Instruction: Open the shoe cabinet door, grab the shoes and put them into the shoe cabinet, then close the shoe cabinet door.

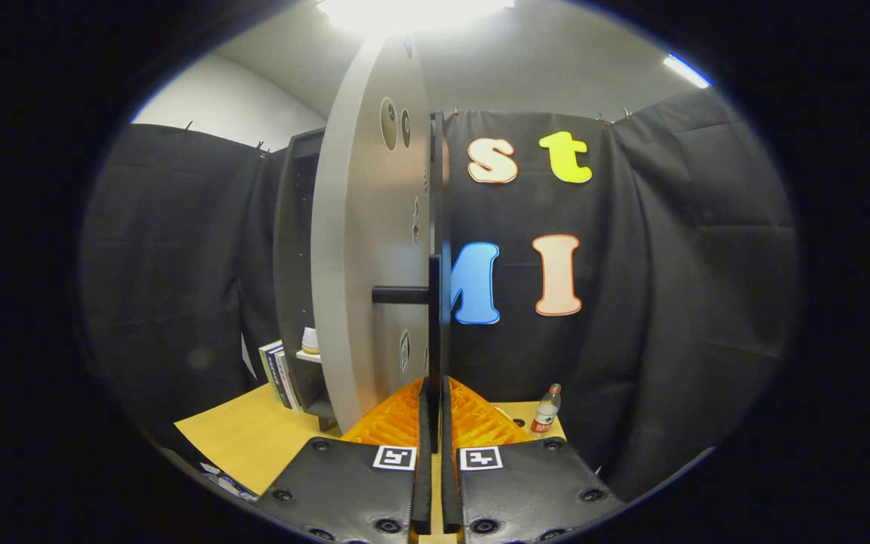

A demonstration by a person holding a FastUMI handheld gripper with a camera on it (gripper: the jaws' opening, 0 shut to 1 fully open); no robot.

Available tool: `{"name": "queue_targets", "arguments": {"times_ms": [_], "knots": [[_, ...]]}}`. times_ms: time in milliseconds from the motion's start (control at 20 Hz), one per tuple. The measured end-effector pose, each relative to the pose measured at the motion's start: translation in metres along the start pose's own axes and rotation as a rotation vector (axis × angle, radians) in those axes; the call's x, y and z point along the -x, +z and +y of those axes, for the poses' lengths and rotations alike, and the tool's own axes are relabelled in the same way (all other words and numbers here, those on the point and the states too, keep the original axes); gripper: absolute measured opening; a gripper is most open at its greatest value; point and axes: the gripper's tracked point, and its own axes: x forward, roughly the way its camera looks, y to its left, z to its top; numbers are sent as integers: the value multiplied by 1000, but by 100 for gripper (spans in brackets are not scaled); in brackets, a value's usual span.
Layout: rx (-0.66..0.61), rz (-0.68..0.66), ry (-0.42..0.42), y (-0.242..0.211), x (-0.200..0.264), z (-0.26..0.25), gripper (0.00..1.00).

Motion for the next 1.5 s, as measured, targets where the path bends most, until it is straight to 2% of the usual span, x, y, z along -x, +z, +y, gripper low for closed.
{"name": "queue_targets", "arguments": {"times_ms": [50, 200, 250, 300, 450, 500, 650, 800, 1050, 1250, 1500], "knots": [[-3, 5, -23, 0, 4, -3, 8], [-8, 15, -93, 3, 28, -4, 30], [-11, 7, -108, 6, 35, 0, 41], [-13, -1, -118, 7, 41, 4, 46], [-38, 19, -100, -1, 61, 37, 62], [-28, 23, -89, -1, 69, 51, 63], [28, -16, -110, 8, 84, 87, 93], [19, -43, -79, 9, 84, 139, 95], [34, 5, 23, -6, 66, 217, 95], [58, 93, 70, -32, 25, 249, 96], [29, 205, 134, -70, -29, 274, 95]]}}
